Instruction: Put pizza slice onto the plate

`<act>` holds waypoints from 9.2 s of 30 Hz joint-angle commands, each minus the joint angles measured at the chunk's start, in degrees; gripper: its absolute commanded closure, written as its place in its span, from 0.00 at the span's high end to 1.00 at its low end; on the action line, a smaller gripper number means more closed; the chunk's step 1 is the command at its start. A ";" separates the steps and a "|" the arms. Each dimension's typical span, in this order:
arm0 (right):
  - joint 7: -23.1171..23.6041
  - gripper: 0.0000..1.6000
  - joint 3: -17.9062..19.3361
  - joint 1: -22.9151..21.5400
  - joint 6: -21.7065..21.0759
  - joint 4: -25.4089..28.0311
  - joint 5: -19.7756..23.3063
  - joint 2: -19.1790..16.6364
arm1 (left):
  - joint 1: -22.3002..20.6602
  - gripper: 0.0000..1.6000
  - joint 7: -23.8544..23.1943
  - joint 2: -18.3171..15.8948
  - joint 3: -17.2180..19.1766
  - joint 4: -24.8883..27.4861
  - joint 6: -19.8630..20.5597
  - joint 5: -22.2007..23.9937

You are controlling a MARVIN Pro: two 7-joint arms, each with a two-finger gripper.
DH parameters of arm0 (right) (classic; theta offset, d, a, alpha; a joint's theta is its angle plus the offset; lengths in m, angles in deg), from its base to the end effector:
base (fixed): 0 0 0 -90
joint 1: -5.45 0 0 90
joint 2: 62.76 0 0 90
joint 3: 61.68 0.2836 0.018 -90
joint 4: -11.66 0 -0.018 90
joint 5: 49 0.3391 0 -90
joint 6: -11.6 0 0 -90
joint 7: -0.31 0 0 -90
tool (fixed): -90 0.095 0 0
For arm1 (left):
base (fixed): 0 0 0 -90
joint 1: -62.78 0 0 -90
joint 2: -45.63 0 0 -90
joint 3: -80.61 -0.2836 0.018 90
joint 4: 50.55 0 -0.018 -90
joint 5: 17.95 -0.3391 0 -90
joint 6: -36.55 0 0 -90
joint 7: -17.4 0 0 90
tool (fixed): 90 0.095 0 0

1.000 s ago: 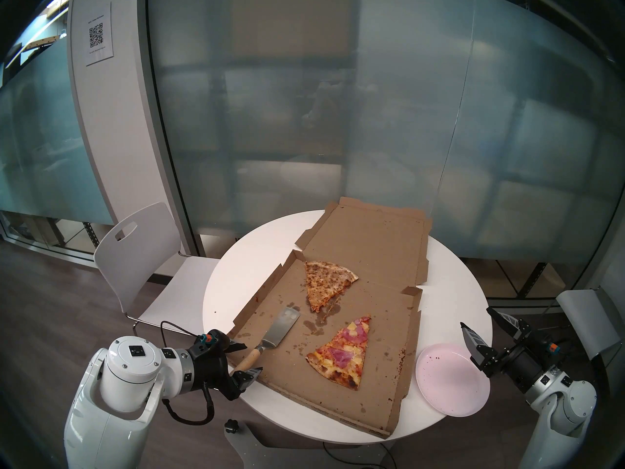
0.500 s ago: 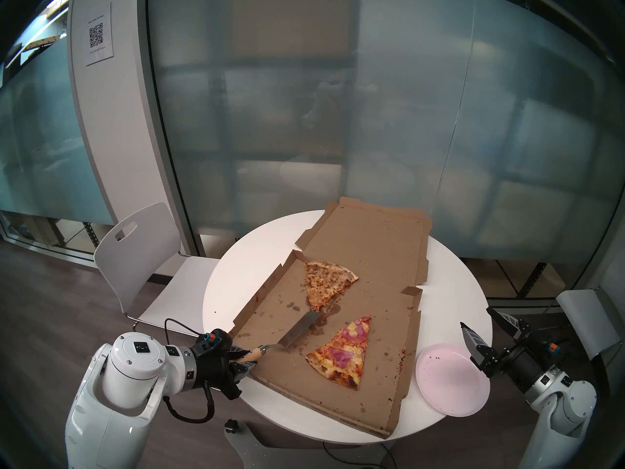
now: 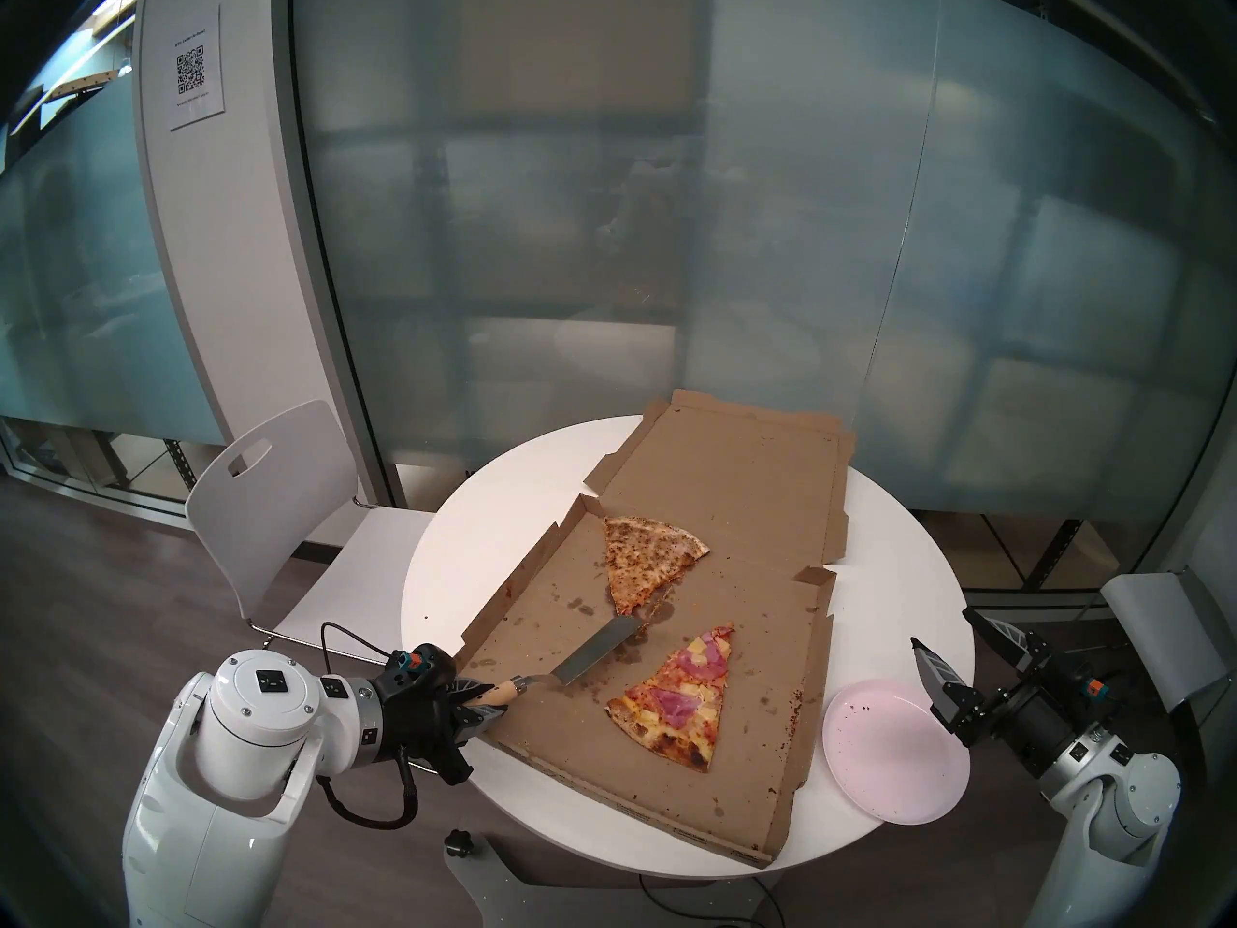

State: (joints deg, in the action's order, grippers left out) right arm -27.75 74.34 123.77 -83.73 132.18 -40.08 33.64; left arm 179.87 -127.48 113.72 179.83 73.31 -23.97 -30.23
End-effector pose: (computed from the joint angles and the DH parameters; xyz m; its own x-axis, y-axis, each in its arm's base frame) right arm 0.2128 -0.1841 -0.2486 0.0778 0.0937 0.9926 0.3236 -0.9440 0.0638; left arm 0.2860 0.0354 -0.2740 0.3505 -0.5452 0.7616 -0.7613 -0.6395 -0.1074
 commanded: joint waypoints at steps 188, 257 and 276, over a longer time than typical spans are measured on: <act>2.54 1.00 1.51 -2.46 -0.51 0.90 -1.76 1.99 | -22.88 0.00 -13.17 -12.01 -14.28 -14.84 -29.88 -16.02; 3.48 1.00 2.10 -3.22 -0.64 0.91 -2.48 2.68 | -26.53 0.00 -15.99 -14.92 -18.43 -16.10 -36.55 -21.46; 3.70 1.00 2.24 -3.40 -0.63 0.88 -2.64 2.82 | -22.71 0.00 -9.12 -14.88 -17.37 -11.01 -39.67 -26.04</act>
State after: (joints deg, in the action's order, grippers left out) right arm -24.01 76.69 120.76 -84.25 132.17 -42.99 36.44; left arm 155.35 -141.21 98.45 161.38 58.12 -62.50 -54.37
